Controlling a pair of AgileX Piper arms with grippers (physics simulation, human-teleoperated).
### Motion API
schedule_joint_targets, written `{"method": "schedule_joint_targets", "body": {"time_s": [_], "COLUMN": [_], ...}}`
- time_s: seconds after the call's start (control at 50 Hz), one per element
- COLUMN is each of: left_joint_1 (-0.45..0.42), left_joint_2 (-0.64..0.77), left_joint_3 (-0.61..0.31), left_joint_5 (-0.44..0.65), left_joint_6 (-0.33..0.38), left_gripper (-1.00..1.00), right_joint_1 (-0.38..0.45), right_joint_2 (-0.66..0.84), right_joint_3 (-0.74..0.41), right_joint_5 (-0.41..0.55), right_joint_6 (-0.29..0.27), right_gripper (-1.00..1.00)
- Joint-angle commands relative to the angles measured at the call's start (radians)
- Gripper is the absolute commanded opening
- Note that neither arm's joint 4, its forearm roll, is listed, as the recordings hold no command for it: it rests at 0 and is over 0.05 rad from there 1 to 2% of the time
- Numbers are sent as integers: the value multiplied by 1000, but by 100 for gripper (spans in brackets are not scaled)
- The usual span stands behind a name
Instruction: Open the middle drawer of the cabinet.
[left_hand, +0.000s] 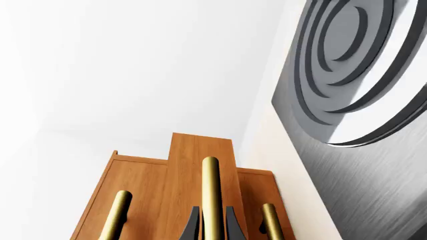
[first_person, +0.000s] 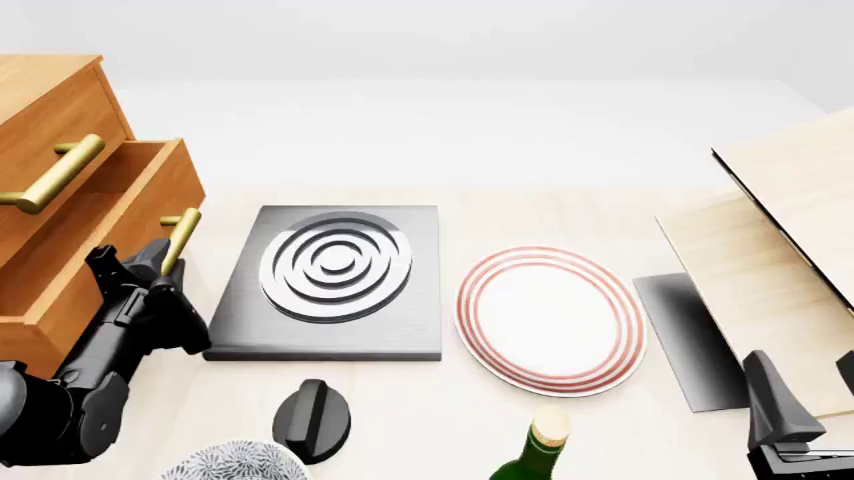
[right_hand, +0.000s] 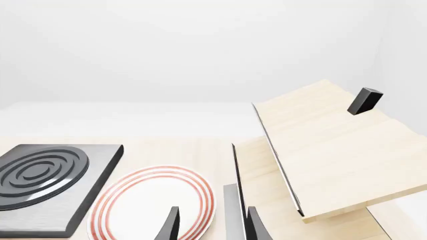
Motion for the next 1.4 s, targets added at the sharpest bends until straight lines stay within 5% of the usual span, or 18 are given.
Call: {"method": "schedule_joint_targets", "body": {"time_s": [0.02,0.8,0.82,1.4], "left_joint_1": [-49,-56,-54,-51], "left_joint_2": [-37,-16,-6,-40], "left_joint_3": [17,5,1,17], "left_joint_5": [0,0,0,0], "left_joint_6": [-4,23,28,56], "left_gripper": [-100,-100,100,100], "right_joint_1": [2,2,2,2], "right_joint_2": [-2,-2,-2,-2], "right_joint_3": [0,0,0,0], "right_joint_5": [0,0,0,0], "right_joint_6": [2,2,2,3], "right_gripper": [100,100,100,100]}}
